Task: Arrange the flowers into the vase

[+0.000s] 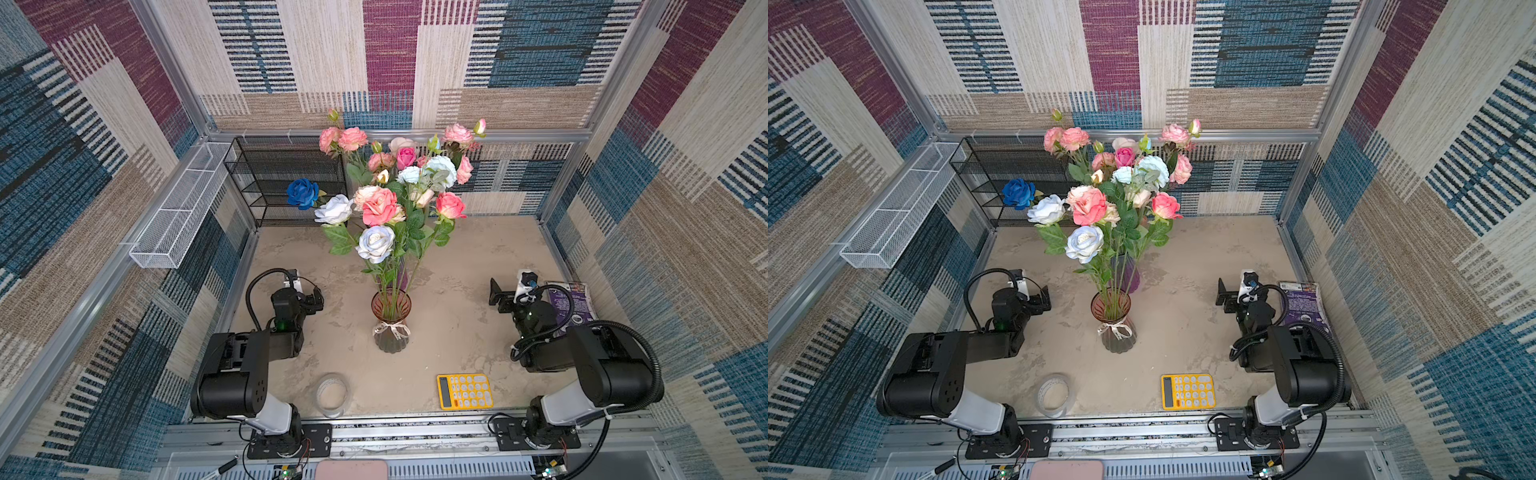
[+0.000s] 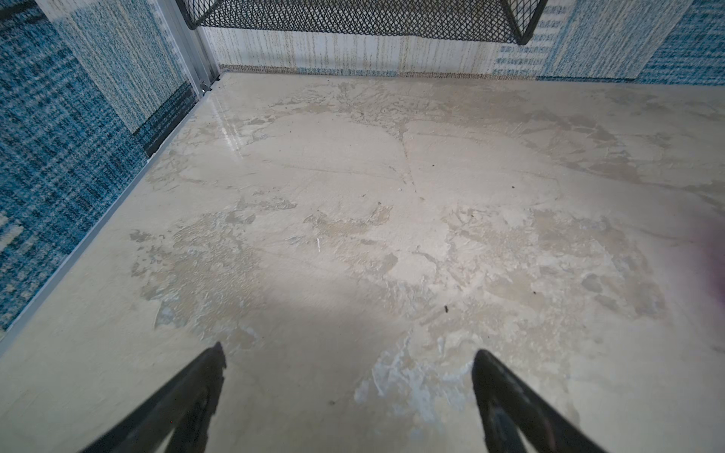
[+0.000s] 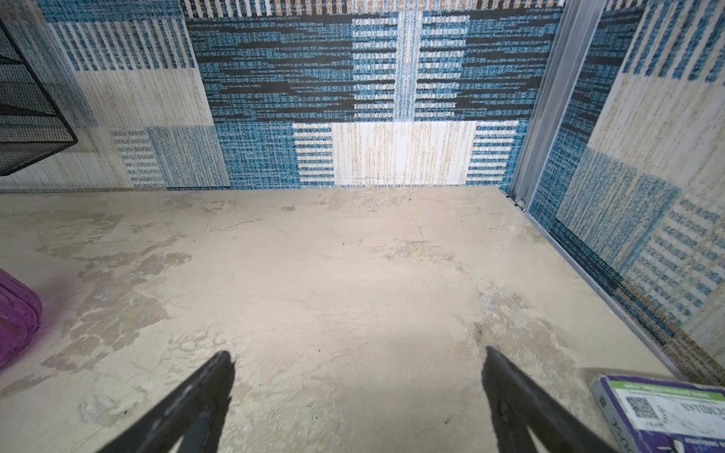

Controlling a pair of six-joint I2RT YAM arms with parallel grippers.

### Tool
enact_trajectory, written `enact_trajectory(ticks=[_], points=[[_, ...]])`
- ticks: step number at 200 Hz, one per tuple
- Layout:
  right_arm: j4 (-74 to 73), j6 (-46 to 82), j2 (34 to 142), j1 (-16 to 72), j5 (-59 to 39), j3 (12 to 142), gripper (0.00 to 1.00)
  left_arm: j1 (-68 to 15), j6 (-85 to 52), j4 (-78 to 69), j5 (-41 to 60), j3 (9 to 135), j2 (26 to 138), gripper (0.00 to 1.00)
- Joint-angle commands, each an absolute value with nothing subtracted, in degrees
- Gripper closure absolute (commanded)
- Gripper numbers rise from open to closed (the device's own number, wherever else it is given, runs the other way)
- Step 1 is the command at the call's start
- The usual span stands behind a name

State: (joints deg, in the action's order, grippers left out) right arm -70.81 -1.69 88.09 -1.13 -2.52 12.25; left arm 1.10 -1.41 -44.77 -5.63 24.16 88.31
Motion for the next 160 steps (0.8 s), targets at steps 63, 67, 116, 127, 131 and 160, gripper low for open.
enact_trajectory(ticks=[63, 67, 116, 127, 131, 160], points=[[-73.3, -1.2, 88.0, -1.1, -2.4, 12.1, 0.0, 1.1, -1.3, -47.2, -5.6, 24.1, 88.2, 0.01], [-73.3, -1.2, 88.0, -1.1, -2.3, 12.1, 0.0, 1.1, -1.2, -47.2, -5.6, 24.1, 88.2, 0.01], [-73.4, -1.2, 88.0, -1.1, -2.4, 12.1, 0.0, 1.1, -1.3, -47.2, -5.6, 24.1, 88.1, 0.01], [-73.3, -1.2, 88.0, -1.1, -2.4, 12.1, 0.0, 1.1, -1.3, -47.2, -5.6, 24.1, 88.2, 0.01], [-73.4, -1.2, 88.0, -1.1, -2.4, 12.1, 0.0, 1.1, -1.2, -47.2, -5.6, 24.2, 88.2, 0.01], [-73.3, -1.2, 87.9, -1.1, -2.4, 12.1, 0.0, 1.1, -1.2, -47.2, -5.6, 24.2, 88.2, 0.01]])
